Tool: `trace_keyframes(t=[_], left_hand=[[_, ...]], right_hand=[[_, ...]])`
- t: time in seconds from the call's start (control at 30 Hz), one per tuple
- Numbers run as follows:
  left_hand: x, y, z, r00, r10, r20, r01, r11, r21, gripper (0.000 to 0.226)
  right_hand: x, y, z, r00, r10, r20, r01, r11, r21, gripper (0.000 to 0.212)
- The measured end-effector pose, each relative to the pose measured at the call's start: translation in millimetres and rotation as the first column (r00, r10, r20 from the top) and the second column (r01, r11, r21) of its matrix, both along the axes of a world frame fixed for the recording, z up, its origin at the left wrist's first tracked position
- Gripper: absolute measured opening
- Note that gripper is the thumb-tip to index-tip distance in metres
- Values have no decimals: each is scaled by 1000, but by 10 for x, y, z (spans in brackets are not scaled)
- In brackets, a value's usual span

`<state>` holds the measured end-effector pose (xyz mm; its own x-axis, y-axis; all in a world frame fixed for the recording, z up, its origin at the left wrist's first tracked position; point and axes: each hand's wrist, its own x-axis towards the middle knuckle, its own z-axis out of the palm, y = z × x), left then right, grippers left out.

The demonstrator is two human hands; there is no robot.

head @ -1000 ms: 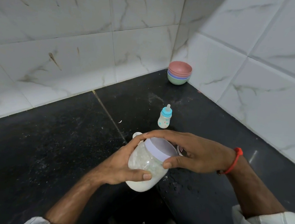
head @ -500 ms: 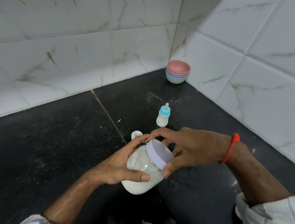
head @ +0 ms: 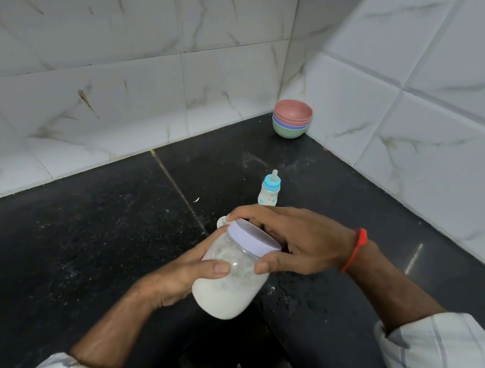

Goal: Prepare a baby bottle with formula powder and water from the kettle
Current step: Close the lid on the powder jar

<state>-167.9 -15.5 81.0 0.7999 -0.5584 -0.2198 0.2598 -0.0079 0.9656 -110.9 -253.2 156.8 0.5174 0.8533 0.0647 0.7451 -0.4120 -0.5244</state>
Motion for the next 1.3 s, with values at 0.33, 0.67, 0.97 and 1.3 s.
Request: trace_keyframes(t=[0.33,0.67,0.97,1.3], left_hand=[[-111,-18,-13,1000,-12,-19,11,998,-68,109],[-128,-131,39,893,209,399,-279,952,127,93],[-71,-249,75,779,293,554,-547,750,373,107],[63,-22,1,853,203,481,-441,774,455,140]], right_hand=[[-51,157,-360,959,-10,285,-53,975,214,66],[-40,272,-253,934,-119,336,89,991,103,45],[-131,583,-272,784,-522,335,541,840,43,34],[303,-45,-1479,733,-638,-237,516,748,-418,43]])
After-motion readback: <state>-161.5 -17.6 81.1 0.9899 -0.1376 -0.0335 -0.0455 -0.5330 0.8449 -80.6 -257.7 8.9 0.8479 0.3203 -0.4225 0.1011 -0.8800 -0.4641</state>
